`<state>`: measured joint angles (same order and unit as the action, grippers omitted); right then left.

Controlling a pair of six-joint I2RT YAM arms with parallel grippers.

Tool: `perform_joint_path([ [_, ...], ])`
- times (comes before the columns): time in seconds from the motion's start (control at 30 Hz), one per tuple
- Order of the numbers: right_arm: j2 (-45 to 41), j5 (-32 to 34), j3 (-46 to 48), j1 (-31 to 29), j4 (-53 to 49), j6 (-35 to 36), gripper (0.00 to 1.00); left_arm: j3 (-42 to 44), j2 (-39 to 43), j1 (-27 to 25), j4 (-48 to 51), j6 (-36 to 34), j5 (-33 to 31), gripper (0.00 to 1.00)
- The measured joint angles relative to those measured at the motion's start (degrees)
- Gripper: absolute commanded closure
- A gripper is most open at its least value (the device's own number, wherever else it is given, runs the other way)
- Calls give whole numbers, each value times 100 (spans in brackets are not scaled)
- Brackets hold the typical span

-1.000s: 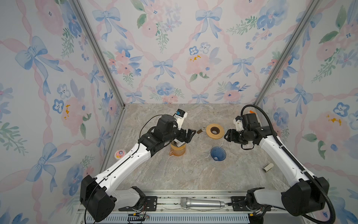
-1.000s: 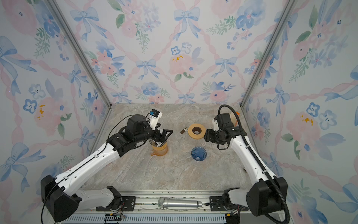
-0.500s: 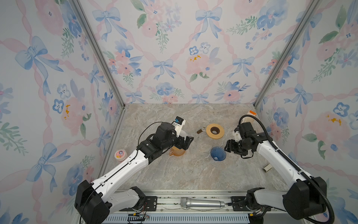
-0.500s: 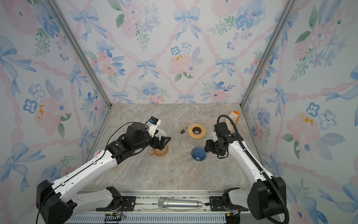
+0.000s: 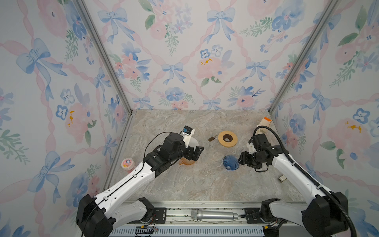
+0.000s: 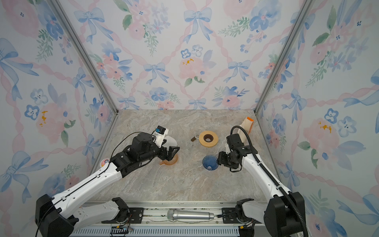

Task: Place the coffee filter in the dripper
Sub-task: 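Close the right gripper on the blue dripper's rim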

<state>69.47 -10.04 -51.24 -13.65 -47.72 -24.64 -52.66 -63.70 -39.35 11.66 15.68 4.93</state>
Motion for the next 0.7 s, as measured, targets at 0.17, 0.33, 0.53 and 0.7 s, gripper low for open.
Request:
perform_joint_path([
  [0.17, 122, -101, 28, -74, 136, -4, 43, 0, -59, 0, 0, 46, 0, 2],
  [0.33, 409, -151, 28, -229, 302, -33, 52, 0, -66, 0, -2, 87, -2, 2],
  [0.53, 699, -151, 28, -343, 452, -72, 67, 0, -76, 0, -4, 105, -2, 2],
  [0.7, 761, -151, 28, -352, 575, -79, 75, 0, -129, 0, -9, 107, 0, 2],
])
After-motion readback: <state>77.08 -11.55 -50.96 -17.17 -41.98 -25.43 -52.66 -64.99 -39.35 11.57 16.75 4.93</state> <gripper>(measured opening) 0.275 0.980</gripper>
